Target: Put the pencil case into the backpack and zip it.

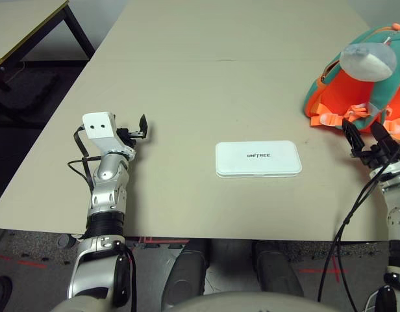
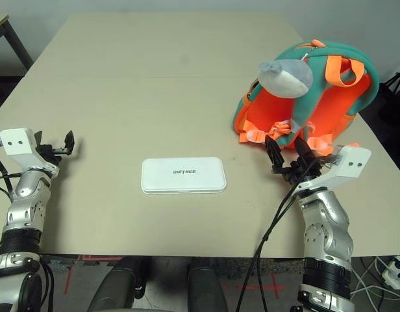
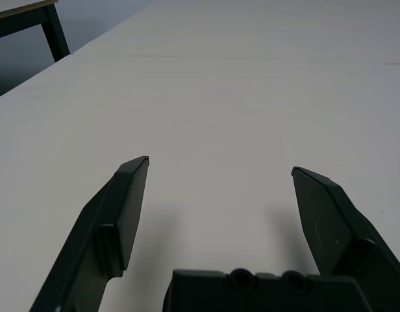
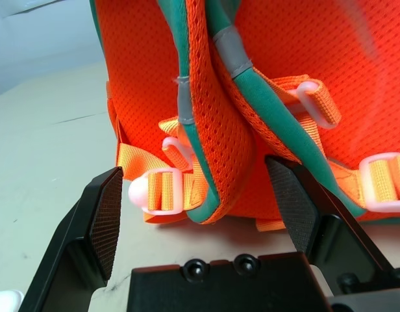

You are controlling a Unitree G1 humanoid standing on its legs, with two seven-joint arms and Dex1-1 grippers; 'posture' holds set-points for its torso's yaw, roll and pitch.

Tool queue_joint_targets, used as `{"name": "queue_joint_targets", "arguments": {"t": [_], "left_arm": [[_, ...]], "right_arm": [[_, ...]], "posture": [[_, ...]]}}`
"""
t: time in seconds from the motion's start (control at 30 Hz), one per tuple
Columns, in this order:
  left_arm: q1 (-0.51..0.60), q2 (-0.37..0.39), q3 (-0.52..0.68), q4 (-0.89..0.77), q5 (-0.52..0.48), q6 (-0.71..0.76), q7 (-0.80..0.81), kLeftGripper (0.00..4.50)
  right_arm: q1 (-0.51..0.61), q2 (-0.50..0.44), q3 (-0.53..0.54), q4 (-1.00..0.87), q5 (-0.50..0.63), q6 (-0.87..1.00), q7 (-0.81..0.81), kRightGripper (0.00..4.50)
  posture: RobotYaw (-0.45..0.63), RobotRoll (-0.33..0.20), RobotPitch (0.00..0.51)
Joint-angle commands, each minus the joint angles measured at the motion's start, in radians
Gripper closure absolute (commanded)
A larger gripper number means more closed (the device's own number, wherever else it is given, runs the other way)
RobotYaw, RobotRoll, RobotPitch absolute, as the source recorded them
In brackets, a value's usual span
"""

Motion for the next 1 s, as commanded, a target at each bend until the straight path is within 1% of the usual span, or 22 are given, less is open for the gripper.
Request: {"name": "queue_joint_targets", "arguments": {"t": [0.03,0.07,0.13,0.17,0.23,0.27,0.3,0.37,0.4,0.47,0.53,0.57,0.6,0.67,0.7,0.8,0.87,1.0], "left_arm": [[-0.009,-0.014,-0.02,0.026,0.009,0.003,-0.003,0.0],[-0.017,-0.021,-0.027,0.036,0.011,0.001,-0.005,0.0],[-0.027,-0.028,-0.051,0.025,0.014,0.006,-0.029,0.0],[-0.031,-0.022,-0.058,0.002,0.007,0.017,-0.047,0.0],[-0.038,-0.004,-0.064,-0.035,-0.007,0.037,-0.081,0.0],[-0.036,0.015,-0.065,-0.086,-0.035,0.082,-0.121,0.0],[-0.033,0.032,-0.064,-0.136,-0.068,0.138,-0.159,0.0],[-0.021,0.084,-0.06,-0.252,-0.17,0.314,-0.258,0.0],[-0.017,0.104,-0.057,-0.284,-0.204,0.373,-0.286,0.0],[-0.004,0.175,-0.046,-0.359,-0.3,0.552,-0.358,0.0],[-0.001,0.241,-0.036,-0.413,-0.381,0.71,-0.407,0.0],[-0.003,0.259,-0.031,-0.428,-0.403,0.754,-0.416,0.0],[-0.015,0.27,-0.018,-0.44,-0.465,0.852,-0.424,0.0],[-0.038,0.279,0.003,-0.447,-0.556,0.998,-0.43,0.0],[-0.059,0.272,0.017,-0.443,-0.603,1.084,-0.415,0.0],[-0.103,0.255,0.044,-0.423,-0.682,1.228,-0.39,0.0],[-0.117,0.246,0.038,-0.414,-0.697,1.266,-0.388,0.0],[-0.122,0.209,-0.004,-0.41,-0.696,1.304,-0.388,0.0]], "right_arm": [[0.007,-0.026,-0.033,-0.018,0.005,0.009,-0.005,0.04],[0.01,-0.035,-0.038,-0.028,0.008,0.012,-0.002,0.04],[0.013,-0.054,-0.058,-0.104,0.055,0.076,-0.028,0.04],[0.01,-0.074,-0.07,-0.155,0.103,0.148,-0.05,0.04],[0.007,-0.11,-0.09,-0.232,0.188,0.284,-0.089,0.04],[-0.004,-0.159,-0.11,-0.264,0.268,0.393,-0.107,0.04],[-0.012,-0.202,-0.128,-0.283,0.335,0.483,-0.116,0.04],[-0.021,-0.307,-0.157,-0.289,0.458,0.671,-0.124,0.04],[-0.023,-0.335,-0.163,-0.289,0.491,0.724,-0.134,0.04],[-0.036,-0.415,-0.175,-0.254,0.565,0.86,-0.135,0.04],[-0.043,-0.482,-0.172,-0.213,0.613,0.978,-0.121,0.04],[-0.045,-0.499,-0.17,-0.205,0.625,1.01,-0.12,0.04],[-0.04,-0.517,-0.159,-0.2,0.648,1.06,-0.109,0.04],[-0.024,-0.534,-0.141,-0.206,0.691,1.145,-0.094,0.04],[-0.012,-0.548,-0.125,-0.212,0.719,1.205,-0.085,0.04],[-0.012,-0.562,-0.091,-0.23,0.801,1.332,-0.092,0.04],[-0.035,-0.553,-0.062,-0.236,0.832,1.372,-0.104,0.04],[-0.099,-0.505,0.009,-0.223,0.821,1.394,-0.147,0.04]], "posture": [[0.05,0.0,0.211],[0.04,0.0,0.213],[0.04,0.0,0.222],[0.03,0.0,0.232],[0.03,0.0,0.236],[0.04,0.0,0.234],[0.05,0.0,0.233],[0.08,0.0,0.226],[0.09,0.0,0.224],[0.11,0.0,0.211],[0.12,0.0,0.199],[0.12,0.0,0.199],[0.13,0.0,0.198],[0.14,0.0,0.19],[0.14,0.0,0.188],[0.14,0.0,0.181],[0.14,0.0,0.174],[0.14,0.0,0.171]]}}
